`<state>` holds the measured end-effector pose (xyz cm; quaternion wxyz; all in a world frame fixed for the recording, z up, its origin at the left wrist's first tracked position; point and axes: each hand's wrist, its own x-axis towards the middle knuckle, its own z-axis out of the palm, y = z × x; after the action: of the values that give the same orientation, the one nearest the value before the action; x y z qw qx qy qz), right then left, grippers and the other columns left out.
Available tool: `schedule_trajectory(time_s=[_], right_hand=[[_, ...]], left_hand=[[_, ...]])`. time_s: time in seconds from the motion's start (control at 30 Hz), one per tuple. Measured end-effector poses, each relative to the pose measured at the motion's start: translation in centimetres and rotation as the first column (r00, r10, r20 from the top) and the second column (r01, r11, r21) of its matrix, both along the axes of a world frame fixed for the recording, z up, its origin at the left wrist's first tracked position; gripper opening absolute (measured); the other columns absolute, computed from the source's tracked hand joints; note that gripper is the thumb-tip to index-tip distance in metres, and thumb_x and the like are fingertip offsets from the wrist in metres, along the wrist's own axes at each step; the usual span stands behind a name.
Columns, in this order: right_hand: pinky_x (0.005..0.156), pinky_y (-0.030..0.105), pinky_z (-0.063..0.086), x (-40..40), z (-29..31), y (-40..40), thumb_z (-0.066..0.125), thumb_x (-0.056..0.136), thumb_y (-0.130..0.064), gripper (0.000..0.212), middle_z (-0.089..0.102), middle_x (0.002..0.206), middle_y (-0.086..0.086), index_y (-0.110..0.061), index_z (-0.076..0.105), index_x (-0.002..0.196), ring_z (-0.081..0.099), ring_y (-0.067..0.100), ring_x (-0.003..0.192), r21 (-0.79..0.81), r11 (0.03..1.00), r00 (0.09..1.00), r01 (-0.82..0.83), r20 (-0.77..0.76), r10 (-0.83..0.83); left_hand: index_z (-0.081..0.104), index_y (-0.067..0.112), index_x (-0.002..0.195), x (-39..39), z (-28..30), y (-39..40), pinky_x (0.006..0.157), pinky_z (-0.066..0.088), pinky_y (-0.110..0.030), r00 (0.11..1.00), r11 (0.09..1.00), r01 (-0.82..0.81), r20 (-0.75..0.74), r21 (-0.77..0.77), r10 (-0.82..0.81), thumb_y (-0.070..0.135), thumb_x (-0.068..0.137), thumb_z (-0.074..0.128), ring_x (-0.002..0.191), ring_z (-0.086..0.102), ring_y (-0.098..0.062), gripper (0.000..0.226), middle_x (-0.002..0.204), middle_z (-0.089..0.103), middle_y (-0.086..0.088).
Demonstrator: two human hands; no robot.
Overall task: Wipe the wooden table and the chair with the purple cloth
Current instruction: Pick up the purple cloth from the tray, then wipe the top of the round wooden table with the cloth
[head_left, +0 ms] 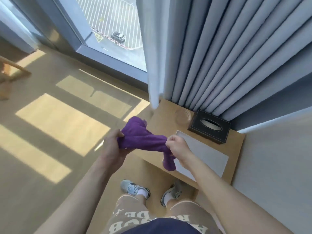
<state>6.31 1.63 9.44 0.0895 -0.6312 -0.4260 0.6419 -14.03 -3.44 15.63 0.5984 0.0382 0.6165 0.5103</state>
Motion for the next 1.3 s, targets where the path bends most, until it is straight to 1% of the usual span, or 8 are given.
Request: schedule_trajectory(time_s=[0.2,0.4,0.53,0.67,0.83,0.97,1.1,1.3], right_hand=[[0.044,0.018,0.038,-13.3,4.2,-0.8,0.049,0.074,0.000,0.022,0.050,0.052,-0.008,-0.020,0.050,0.064,0.048,0.014,0.053,0.137,0.947,0.956,-0.291,0.062,0.285],[0.058,0.026,0.042,-27.1,6.3,-5.7,0.052,0.082,-0.007,0.018,0.058,0.066,0.000,-0.015,0.054,0.066,0.050,0.015,0.063,0.279,0.797,0.840,-0.535,0.082,0.536],[0.059,0.029,0.043,-35.8,9.2,-8.1,0.055,0.085,-0.014,0.018,0.070,0.091,0.014,-0.002,0.067,0.091,0.063,0.030,0.081,0.357,0.650,0.711,-0.671,0.064,0.700],[0.050,0.013,0.040,-43.0,12.5,-9.5,0.055,0.091,-0.016,0.014,0.069,0.089,0.000,-0.009,0.068,0.091,0.061,0.003,0.065,0.410,0.595,0.647,-0.691,-0.014,0.762],[0.049,0.008,0.038,-49.7,14.8,-10.6,0.056,0.094,-0.017,0.012,0.066,0.079,-0.004,-0.010,0.066,0.091,0.057,-0.002,0.056,0.453,0.589,0.588,-0.670,-0.161,0.793],[0.075,0.031,0.051,-54.8,15.1,-10.2,0.057,0.088,-0.026,0.020,0.070,0.080,-0.009,-0.008,0.062,0.095,0.067,0.022,0.084,0.410,0.641,0.560,-0.649,-0.313,0.767],[0.078,0.037,0.054,-61.3,15.0,-7.0,0.058,0.083,-0.032,0.035,0.069,0.085,0.005,-0.001,0.060,0.100,0.066,0.023,0.081,0.320,0.641,0.491,-0.697,-0.439,0.753],[0.062,0.026,0.048,-71.0,15.7,-1.2,0.061,0.091,-0.031,0.026,0.057,0.080,0.005,-0.007,0.052,0.088,0.060,0.020,0.073,0.255,0.571,0.438,-0.781,-0.429,0.790]], left_hand=[[0.075,0.007,0.070,-11.0,4.6,-5.5,0.068,0.057,-0.036,0.992,0.972,-0.123,0.056,0.203,0.114,0.010,0.075,0.041,0.076,0.069,-0.029,0.034,0.082,0.070,-0.013],[0.058,0.005,0.092,-21.0,8.4,-10.4,0.069,0.057,-0.035,0.978,0.960,-0.138,-0.120,0.243,0.171,0.016,0.072,0.048,0.076,0.063,-0.027,0.025,0.084,0.059,-0.012],[0.053,0.006,0.092,-26.6,10.6,-14.1,0.081,0.055,-0.048,0.911,0.930,-0.263,-0.251,0.257,0.327,0.016,0.070,0.049,0.080,0.053,-0.033,0.025,0.087,0.051,-0.016],[0.061,-0.002,0.093,-31.8,12.3,-17.8,0.082,0.057,-0.049,0.822,0.869,-0.412,-0.299,0.273,0.484,0.017,0.074,0.053,0.079,0.061,-0.031,0.028,0.084,0.061,-0.016],[0.060,-0.007,0.100,-37.4,12.5,-20.3,0.077,0.058,-0.041,0.734,0.800,-0.516,-0.322,0.307,0.598,0.019,0.079,0.057,0.078,0.064,-0.026,0.033,0.085,0.067,-0.013],[0.057,-0.006,0.094,-40.9,11.6,-19.1,0.080,0.054,-0.039,0.662,0.821,-0.504,-0.491,0.269,0.567,0.017,0.076,0.053,0.079,0.058,-0.024,0.029,0.087,0.063,-0.013],[0.039,0.010,0.068,-44.9,10.7,-15.9,0.067,0.040,-0.018,0.568,0.865,-0.450,-0.677,0.221,0.468,0.015,0.074,0.056,0.076,0.049,-0.013,0.018,0.088,0.052,0.005],[0.047,0.004,0.069,-51.4,9.9,-9.6,0.075,0.047,-0.041,0.572,0.901,-0.375,-0.709,0.221,0.412,0.013,0.083,0.064,0.092,0.061,-0.021,0.024,0.104,0.061,-0.002]])
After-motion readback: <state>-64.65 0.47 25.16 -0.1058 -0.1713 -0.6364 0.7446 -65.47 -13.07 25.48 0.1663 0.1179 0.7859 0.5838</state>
